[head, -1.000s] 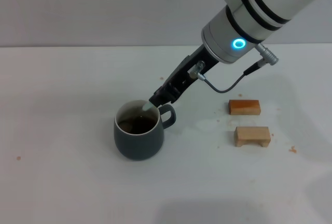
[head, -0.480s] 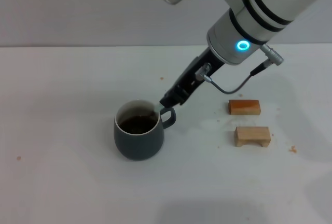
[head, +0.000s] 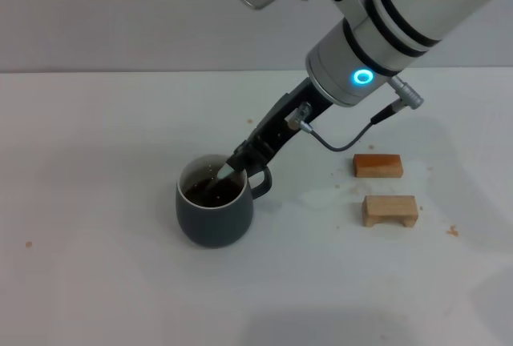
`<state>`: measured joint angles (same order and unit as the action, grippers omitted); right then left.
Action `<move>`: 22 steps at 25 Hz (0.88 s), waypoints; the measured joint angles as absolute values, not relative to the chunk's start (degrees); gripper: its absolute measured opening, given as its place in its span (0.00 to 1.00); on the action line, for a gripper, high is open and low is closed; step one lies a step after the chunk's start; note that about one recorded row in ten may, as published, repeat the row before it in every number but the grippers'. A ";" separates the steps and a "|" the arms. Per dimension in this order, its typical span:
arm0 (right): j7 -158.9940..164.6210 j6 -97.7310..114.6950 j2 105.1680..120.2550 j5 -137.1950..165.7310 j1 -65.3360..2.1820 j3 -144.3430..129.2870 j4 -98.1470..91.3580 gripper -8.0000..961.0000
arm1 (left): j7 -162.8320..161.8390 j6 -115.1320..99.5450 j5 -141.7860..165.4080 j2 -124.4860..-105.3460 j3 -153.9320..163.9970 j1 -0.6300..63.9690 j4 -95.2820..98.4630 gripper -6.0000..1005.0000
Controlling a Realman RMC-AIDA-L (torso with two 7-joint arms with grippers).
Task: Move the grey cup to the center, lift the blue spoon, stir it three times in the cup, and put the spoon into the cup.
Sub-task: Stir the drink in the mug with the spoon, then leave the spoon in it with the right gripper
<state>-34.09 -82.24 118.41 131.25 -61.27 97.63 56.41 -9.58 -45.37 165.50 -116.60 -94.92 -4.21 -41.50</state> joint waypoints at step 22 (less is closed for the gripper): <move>-34.37 -77.34 118.30 133.87 -61.04 94.50 55.20 0.28 | -9.58 -45.88 165.50 -116.63 -94.91 -4.75 -41.57 0.00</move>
<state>-34.37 -77.34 118.30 133.87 -61.04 94.50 55.20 -9.58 -45.88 165.50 -116.63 -94.91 -4.76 -41.57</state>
